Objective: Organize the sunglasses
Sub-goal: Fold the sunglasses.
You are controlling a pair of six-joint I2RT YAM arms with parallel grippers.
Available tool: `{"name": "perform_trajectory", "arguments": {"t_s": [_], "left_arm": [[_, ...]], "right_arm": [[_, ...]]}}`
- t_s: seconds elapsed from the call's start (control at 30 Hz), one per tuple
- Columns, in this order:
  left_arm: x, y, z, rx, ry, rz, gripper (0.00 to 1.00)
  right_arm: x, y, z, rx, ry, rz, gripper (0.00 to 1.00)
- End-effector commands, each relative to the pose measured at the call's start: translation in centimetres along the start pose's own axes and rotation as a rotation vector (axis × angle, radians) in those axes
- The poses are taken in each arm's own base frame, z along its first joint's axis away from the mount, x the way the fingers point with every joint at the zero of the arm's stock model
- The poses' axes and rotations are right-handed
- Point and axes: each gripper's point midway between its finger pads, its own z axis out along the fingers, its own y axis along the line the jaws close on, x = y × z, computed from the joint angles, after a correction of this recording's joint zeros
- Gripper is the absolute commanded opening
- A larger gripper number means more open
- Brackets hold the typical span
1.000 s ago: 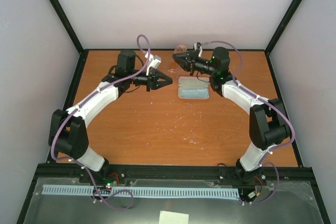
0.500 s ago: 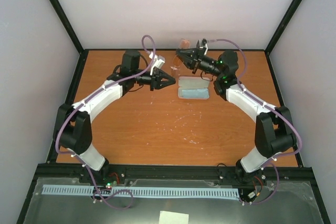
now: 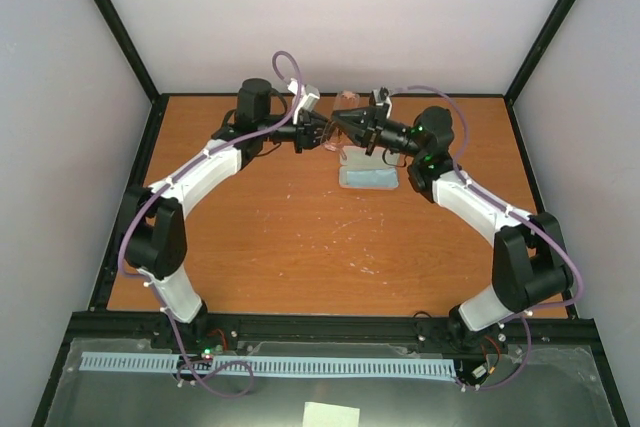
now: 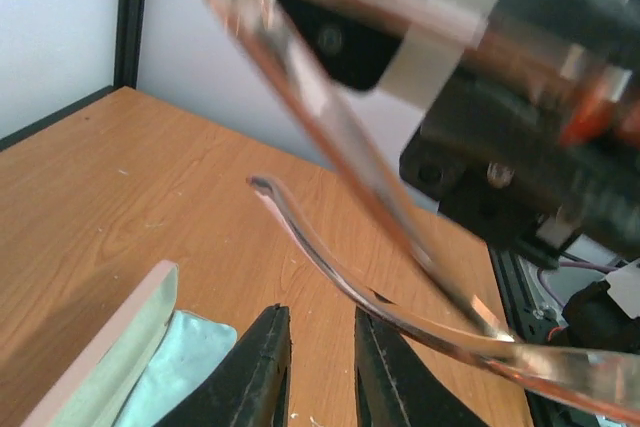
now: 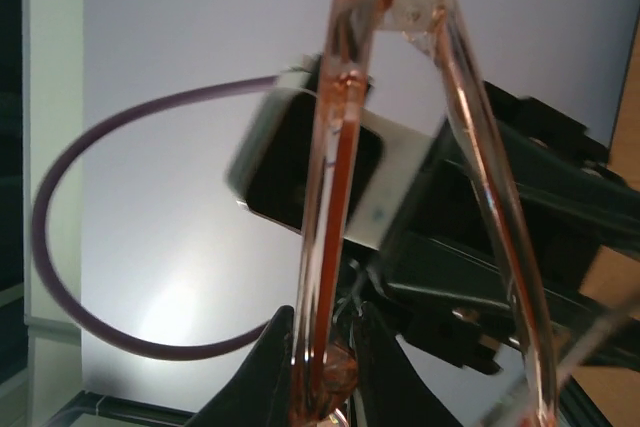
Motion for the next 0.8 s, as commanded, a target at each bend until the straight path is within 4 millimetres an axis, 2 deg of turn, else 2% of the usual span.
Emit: {"name": "perform_trajectory", "arguments": {"t_s": [0.0, 0.2, 0.43, 0.67, 0.77], "left_arm": [[-3.6, -1.0, 0.1, 0.018, -0.063, 0.083, 0.21], [-3.5, -1.1, -0.1, 0.008, -0.057, 0.085, 0.22], [-3.0, -1.1, -0.1, 0.009, -0.051, 0.082, 0.24], [-1.9, -0.9, 0.1, 0.019, -0.040, 0.093, 0.27], [-0.7, 0.2, 0.4, -0.009, -0.017, 0.099, 0.27]], "right_arm": [[1.4, -1.3, -0.1, 0.017, 0.029, 0.007, 0.03], [2.1, -4.2, -0.6, 0.066, 0.037, 0.032, 0.03], [2.3, -4.8, -0.5, 0.104, 0.066, -0.005, 0.04], [3.3, -5.7, -0.9, 0.364, 0.182, -0.101, 0.04], [3.5, -6.1, -1.4, 0.427, 0.209, -0.124, 0.03]]}}
